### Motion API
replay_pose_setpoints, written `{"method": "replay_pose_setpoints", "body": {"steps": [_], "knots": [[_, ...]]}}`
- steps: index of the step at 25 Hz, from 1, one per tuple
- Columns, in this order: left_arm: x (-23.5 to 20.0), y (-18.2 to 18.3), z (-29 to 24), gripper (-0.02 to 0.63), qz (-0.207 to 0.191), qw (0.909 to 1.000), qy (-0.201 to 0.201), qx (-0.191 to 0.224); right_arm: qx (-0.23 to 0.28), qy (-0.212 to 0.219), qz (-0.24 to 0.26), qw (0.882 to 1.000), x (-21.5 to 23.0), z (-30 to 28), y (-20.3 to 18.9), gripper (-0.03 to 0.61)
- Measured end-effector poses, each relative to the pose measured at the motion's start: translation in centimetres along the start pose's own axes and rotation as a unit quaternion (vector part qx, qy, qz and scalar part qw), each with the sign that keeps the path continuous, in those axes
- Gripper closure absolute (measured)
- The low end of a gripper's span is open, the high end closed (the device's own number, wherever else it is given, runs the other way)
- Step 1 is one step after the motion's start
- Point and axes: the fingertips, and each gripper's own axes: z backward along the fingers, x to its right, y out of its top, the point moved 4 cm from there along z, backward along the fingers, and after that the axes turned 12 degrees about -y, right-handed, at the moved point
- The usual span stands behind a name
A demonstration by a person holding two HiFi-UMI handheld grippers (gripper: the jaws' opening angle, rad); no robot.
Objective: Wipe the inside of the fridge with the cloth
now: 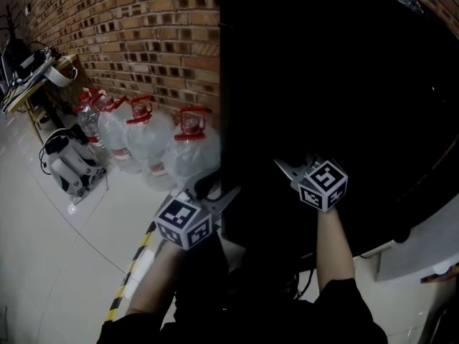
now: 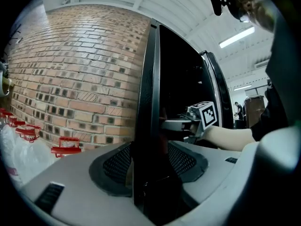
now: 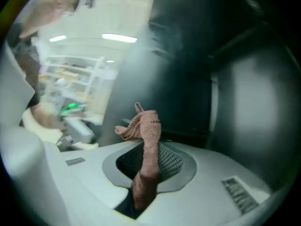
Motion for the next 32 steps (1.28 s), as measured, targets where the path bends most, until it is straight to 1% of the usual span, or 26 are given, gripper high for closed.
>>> {"method": "replay_pose_setpoints", "body": {"steps": [2,3,5,7,9,10,13,19,21,24,29,32], "knots": [[0.1,0.0,0.1,0.362,0.0,1.0,0.005,-0.001,-0.01,0.041,0.054,0.998,-2.4,0.7,-0.3,0.503],[0.1,0.0,0.2,0.362,0.0,1.0,0.008,-0.003,-0.023,0.058,0.088,0.994,-3.5,0.8,-0.6,0.503],[0.2,0.0,0.3,0.362,0.0,0.9999,0.011,-0.004,-0.061,0.075,0.168,0.981,-5.3,0.4,-1.9,0.503],[0.2,0.0,0.4,0.362,0.0,0.9999,0.014,-0.004,-0.097,0.081,0.239,0.963,-6.3,-0.6,-3.1,0.503],[0.3,0.1,0.5,0.362,0.0,0.9998,0.017,-0.005,-0.118,0.081,0.28,0.949,-6.7,-1.7,-3.6,0.503],[0.4,0.1,0.6,0.362,-0.001,0.9998,0.017,-0.006,-0.127,0.078,0.287,0.946,-6.6,-2.2,-3.9,0.503],[0.4,0.0,0.5,0.362,-0.004,0.9998,0.015,-0.008,-0.146,0.067,0.283,0.946,-5.7,-3.5,-5.1,0.503],[0.6,0.6,0.5,0.362,-0.011,0.9998,0.019,0.0,-0.173,0.055,0.227,0.957,-3.7,-4.7,-7.3,0.502],[0.8,1.1,0.3,0.362,-0.022,0.9994,0.025,0.002,-0.178,0.043,0.226,0.957,-2.7,-5.0,-7.5,0.502],[0.5,1.9,-0.2,0.362,-0.042,0.9986,0.032,0.001,-0.192,0.011,0.227,0.955,-0.9,-6.0,-7.8,0.502],[-0.2,2.8,-0.9,0.362,-0.054,0.9974,0.047,0.014,-0.208,-0.011,0.224,0.952,1.0,-7.4,-8.7,0.502],[-0.7,3.7,-1.5,0.362,-0.079,0.9946,0.06,0.032,-0.212,-0.019,0.214,0.953,1.9,-8.0,-8.5,0.502]]}}
